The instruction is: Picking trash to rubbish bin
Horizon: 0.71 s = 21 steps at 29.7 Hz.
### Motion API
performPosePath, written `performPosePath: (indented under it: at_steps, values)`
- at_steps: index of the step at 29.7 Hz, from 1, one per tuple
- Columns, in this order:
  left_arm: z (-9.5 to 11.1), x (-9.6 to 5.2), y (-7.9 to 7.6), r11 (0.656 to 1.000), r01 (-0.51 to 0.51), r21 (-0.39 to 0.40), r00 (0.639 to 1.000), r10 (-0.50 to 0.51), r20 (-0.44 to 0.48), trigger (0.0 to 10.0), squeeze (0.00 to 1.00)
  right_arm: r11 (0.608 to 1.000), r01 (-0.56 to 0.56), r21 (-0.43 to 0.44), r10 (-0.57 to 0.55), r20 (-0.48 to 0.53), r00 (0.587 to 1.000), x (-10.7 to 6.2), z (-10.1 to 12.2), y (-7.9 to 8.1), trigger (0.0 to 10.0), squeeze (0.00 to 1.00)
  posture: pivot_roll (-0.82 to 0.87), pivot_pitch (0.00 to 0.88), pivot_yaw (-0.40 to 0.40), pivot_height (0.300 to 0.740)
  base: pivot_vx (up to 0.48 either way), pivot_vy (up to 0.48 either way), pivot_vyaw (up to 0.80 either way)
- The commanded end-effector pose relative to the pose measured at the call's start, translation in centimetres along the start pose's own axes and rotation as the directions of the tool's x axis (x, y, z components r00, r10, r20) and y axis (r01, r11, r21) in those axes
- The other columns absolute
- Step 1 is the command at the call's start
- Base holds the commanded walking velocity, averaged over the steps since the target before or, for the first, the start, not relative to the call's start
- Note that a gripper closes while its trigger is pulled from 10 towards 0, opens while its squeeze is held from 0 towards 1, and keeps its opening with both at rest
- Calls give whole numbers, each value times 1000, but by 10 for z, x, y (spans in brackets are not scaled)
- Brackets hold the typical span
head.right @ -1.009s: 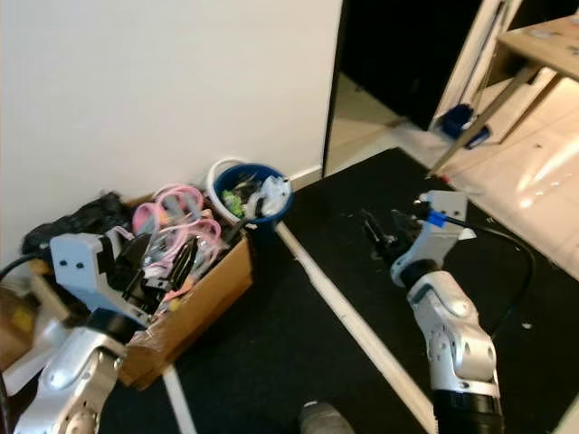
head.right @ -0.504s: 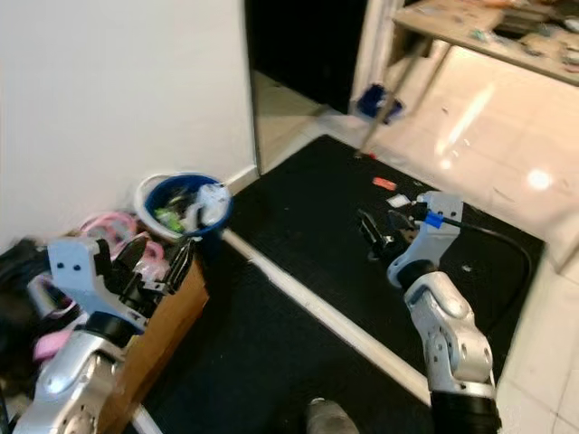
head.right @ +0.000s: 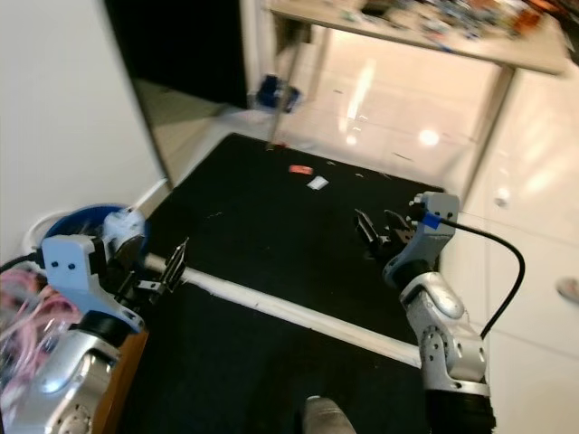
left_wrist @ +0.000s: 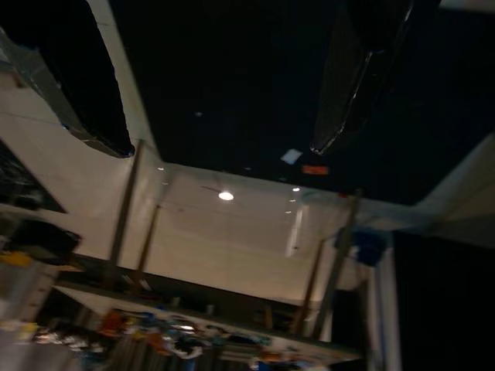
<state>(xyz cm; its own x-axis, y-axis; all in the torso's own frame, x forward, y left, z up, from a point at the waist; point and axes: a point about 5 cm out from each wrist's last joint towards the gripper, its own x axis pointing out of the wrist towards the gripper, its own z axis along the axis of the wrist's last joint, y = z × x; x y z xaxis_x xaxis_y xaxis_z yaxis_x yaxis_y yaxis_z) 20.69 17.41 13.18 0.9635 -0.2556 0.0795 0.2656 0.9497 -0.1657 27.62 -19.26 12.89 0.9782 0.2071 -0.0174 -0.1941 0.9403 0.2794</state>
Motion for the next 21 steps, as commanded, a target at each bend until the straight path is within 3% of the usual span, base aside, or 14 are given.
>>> performPosePath:
  at_steps: [1,17,21]
  values:
    - [-4,-3,3,1000,-16,-1,1000,16,-26,10000,0,1000,-1,17,2,-19,1000,-1,-4,2,10000,0,-132,0,-24,740,0,0,-800]
    - [-3,-4,2,1000,-12,4,1000,12,-18,10000,0,1000,0,19,1,-20,1000,-1,-4,1,10000,0,-133,0,-23,740,0,0,-800]
    - [-7,-3,1,1000,-6,24,999,7,-51,10000,0,1000,0,30,-1,21,1000,-2,0,1,10000,0,-135,0,-24,740,64,0,-600]
